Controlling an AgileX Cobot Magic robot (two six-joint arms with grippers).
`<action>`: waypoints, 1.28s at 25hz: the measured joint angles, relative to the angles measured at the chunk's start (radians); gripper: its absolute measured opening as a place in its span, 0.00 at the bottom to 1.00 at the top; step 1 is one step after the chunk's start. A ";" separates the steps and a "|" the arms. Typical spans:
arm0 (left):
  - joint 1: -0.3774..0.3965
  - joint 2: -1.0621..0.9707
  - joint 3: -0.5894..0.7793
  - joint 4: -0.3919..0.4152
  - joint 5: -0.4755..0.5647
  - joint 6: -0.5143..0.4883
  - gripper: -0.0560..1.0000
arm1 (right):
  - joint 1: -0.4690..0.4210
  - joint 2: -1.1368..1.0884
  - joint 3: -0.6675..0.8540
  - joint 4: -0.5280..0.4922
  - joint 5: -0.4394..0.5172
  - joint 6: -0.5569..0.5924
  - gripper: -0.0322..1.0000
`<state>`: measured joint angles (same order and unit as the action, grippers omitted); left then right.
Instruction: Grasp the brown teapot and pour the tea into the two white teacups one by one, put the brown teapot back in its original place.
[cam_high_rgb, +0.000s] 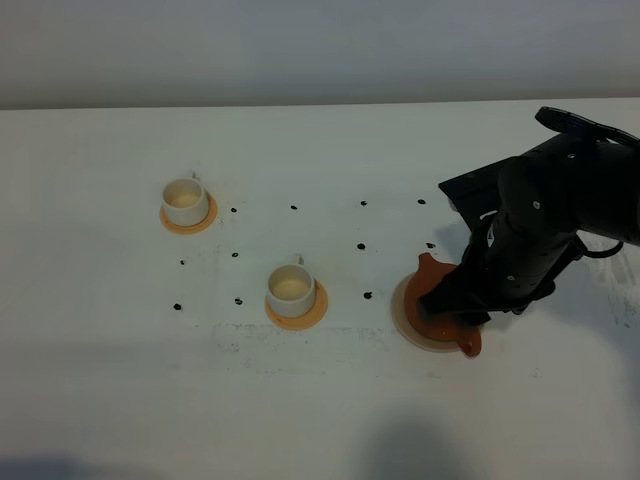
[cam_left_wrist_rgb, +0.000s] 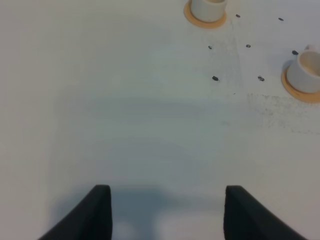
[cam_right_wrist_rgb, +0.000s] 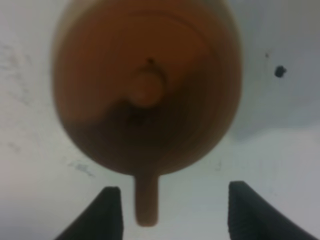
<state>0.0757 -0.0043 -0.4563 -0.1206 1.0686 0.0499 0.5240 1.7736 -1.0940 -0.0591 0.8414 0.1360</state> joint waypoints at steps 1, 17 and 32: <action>0.000 0.000 0.000 0.000 0.000 0.000 0.51 | -0.004 0.004 0.000 0.000 0.002 0.000 0.50; 0.000 0.000 0.000 0.000 0.000 0.000 0.51 | -0.010 0.043 0.000 0.004 0.002 0.000 0.50; 0.000 0.000 0.000 0.000 0.000 0.000 0.51 | -0.010 0.048 -0.001 0.000 0.001 -0.002 0.50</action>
<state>0.0757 -0.0043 -0.4563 -0.1206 1.0686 0.0499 0.5139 1.8219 -1.0950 -0.0587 0.8424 0.1340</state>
